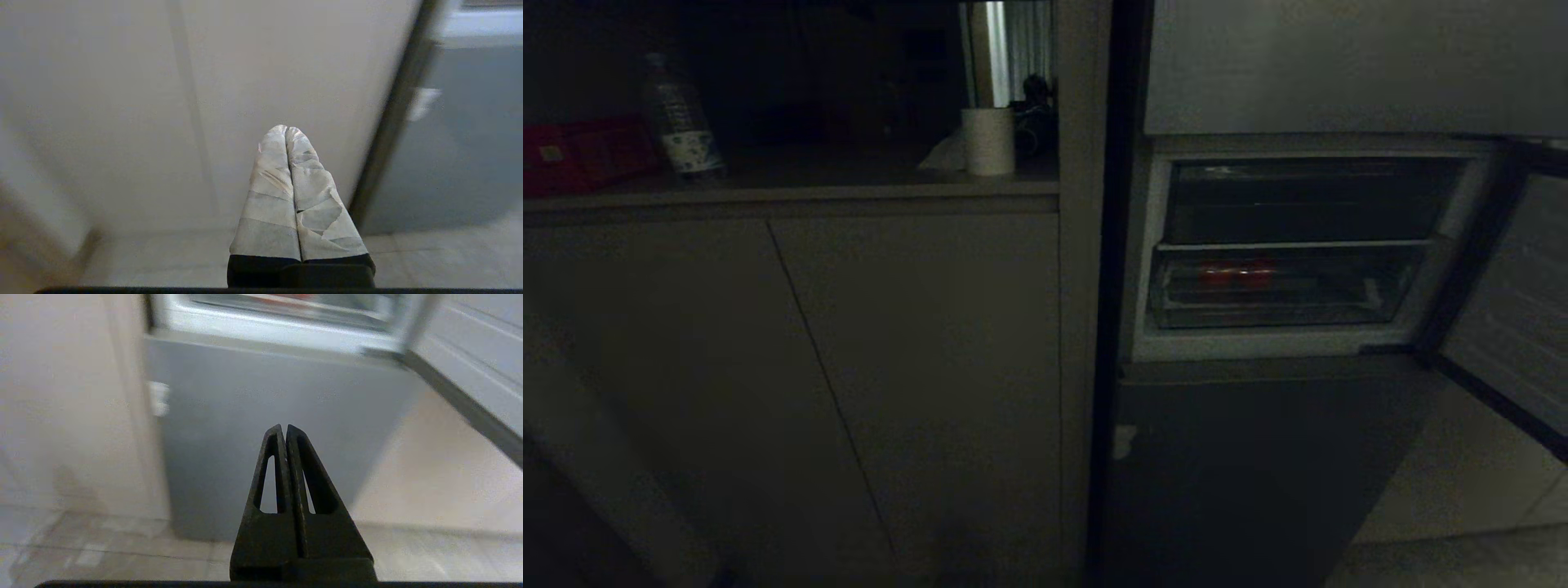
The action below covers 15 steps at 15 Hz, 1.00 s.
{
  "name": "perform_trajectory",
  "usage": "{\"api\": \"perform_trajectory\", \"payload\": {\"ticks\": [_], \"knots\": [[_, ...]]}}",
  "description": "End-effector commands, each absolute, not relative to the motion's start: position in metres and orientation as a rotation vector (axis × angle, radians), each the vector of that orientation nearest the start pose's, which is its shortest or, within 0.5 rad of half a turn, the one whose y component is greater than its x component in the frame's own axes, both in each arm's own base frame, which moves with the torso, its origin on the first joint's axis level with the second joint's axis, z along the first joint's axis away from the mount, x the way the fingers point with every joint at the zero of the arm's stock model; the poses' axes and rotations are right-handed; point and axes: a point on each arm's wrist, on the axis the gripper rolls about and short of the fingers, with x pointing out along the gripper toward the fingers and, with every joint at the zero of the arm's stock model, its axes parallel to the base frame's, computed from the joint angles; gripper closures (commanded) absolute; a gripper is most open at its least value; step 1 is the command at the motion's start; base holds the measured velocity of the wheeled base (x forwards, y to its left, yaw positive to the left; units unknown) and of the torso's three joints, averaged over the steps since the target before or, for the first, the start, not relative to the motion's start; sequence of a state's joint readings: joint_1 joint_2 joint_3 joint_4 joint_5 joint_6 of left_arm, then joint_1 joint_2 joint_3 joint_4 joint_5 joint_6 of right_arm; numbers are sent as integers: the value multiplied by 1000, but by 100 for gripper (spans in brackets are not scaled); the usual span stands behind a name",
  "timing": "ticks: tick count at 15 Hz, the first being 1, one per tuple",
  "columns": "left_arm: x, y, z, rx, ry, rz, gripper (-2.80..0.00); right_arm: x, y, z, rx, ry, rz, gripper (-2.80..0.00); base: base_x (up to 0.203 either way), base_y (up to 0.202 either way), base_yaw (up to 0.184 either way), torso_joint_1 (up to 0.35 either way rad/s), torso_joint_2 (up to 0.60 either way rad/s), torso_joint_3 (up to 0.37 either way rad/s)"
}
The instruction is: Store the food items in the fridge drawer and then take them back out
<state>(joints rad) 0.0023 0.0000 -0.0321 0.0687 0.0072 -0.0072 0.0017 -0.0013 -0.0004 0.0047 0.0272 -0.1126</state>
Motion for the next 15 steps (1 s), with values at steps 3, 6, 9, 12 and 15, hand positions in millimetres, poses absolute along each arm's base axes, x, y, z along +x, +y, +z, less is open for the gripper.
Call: {"api": "perform_trajectory", "payload": {"ticks": [3,6,9,12,15], "knots": [[-25,0,77,-8,38,11,0,-23,1,75,-112,6,30,0,0,6,-174,3,2,2],[-25,0,77,-8,38,11,0,-23,1,75,-112,5,29,0,-3,6,-174,4,1,0],[-25,0,77,-8,38,11,0,-23,1,75,-111,5,29,0,-1,7,-176,0,2,3],[-25,0,77,-8,38,11,0,-23,1,75,-101,5,28,0,0,7,-175,2,1,2],[-25,0,77,-8,38,11,0,-23,0,75,-69,3,21,0,-1,5,-170,-2,6,3]]}}
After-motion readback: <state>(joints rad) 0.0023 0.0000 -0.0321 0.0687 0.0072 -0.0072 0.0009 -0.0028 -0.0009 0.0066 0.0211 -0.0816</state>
